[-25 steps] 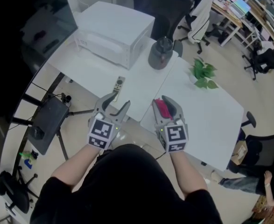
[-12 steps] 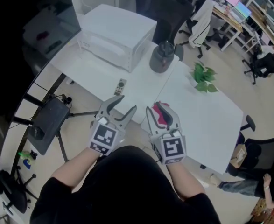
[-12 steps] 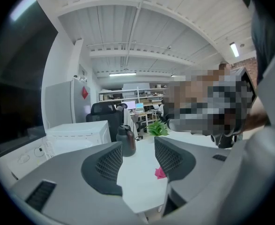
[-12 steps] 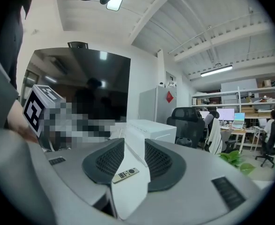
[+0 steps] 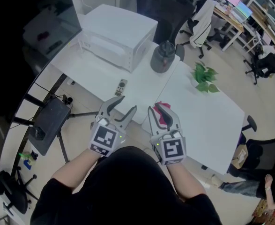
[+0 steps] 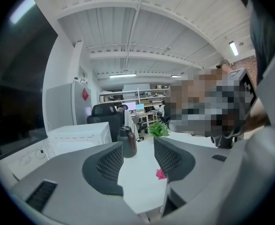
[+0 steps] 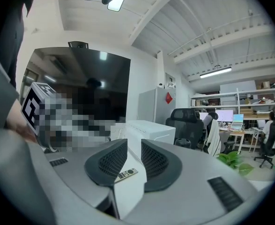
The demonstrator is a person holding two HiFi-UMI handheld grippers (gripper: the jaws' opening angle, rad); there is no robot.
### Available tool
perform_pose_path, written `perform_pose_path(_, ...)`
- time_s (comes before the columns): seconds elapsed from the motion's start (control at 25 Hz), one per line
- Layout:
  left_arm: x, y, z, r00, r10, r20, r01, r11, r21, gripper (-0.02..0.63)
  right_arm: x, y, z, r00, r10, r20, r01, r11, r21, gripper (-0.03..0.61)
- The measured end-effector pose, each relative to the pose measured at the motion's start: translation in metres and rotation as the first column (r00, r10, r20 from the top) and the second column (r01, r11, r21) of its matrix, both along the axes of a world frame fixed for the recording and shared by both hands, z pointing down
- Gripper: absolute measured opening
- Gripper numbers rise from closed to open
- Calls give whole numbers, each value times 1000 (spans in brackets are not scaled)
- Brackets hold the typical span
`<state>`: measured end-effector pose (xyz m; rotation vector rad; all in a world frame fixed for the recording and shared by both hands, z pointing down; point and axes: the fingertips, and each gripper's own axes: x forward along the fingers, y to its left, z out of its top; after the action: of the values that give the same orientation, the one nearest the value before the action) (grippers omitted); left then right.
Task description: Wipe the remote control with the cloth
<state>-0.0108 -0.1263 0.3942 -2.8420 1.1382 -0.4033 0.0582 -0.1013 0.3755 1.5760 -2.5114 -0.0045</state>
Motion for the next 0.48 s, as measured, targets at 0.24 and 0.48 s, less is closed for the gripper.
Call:
perform_pose_path(0.24,-4,0,-4,1000,-14,-1,14,999,31,88,1,0,-3,1000,12,0,-12,1000,20,36)
perform_pose_path(0.48,-5,1,-7,1000,-17,11,17,998,54,5,2,0,-5,1000,12,-4,-12,1000,25,11)
